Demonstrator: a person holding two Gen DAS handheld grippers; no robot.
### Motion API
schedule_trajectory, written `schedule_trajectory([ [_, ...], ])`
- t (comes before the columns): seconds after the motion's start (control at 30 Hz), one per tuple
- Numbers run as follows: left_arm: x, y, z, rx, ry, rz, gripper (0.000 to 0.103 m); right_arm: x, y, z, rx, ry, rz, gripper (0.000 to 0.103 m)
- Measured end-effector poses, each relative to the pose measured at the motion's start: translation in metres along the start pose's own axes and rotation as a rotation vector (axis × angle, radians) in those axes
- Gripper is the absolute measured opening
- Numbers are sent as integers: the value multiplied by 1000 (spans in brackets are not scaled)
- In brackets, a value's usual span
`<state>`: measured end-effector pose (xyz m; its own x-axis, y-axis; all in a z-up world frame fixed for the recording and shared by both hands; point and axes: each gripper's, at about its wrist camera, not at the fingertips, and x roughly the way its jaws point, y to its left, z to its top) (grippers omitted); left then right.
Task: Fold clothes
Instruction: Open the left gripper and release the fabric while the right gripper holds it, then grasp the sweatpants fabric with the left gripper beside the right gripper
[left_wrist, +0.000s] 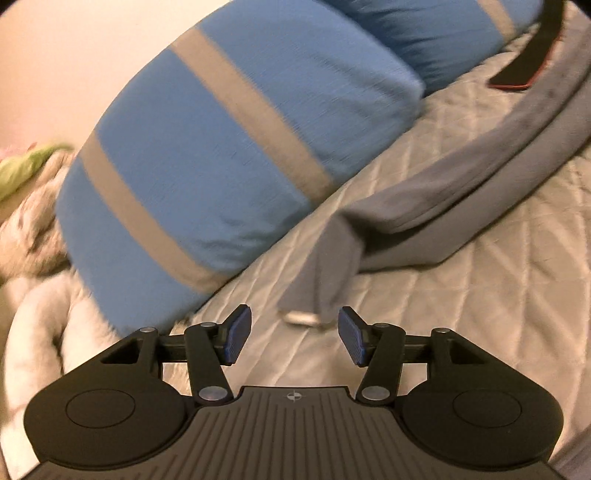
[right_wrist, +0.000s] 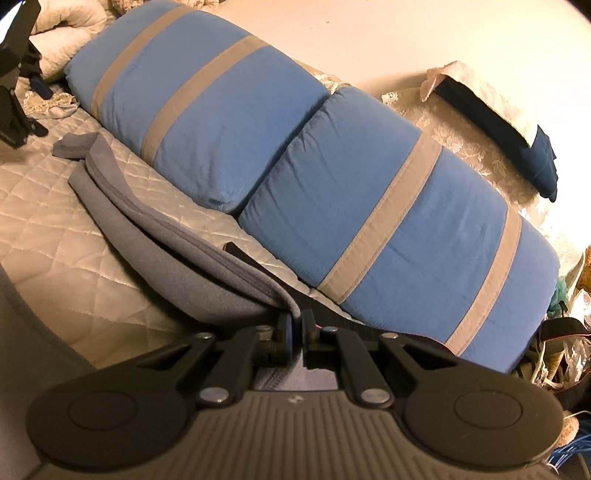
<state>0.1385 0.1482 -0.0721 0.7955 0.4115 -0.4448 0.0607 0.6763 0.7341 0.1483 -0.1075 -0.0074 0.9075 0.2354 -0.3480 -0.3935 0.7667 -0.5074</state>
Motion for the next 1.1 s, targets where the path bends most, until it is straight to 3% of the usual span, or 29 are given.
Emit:
schedule_trajectory([
  [0.13, 12, -15, 3, 26, -54, 1, 49, 0, 0, -1, 0, 5, 2, 7],
  [0.23, 20, -23, -1, 73, -90, 20, 42, 0, -1, -2, -1, 4, 4, 7],
  [0.4, 44, -31, -7, 95, -50, 13, 28, 2, -1, -3, -2, 8, 8, 7],
  [0.93, 58, -39, -4, 117, -65, 33, 18, 3, -1, -5, 2, 10, 16, 7],
  [1.03, 58, -40, -4, 120, -63, 26, 14, 4, 0, -5, 1, 11, 16, 7],
  [1.1, 58, -41, -4, 128, -60, 13, 6, 4, 0, -5, 0, 12, 16, 8],
])
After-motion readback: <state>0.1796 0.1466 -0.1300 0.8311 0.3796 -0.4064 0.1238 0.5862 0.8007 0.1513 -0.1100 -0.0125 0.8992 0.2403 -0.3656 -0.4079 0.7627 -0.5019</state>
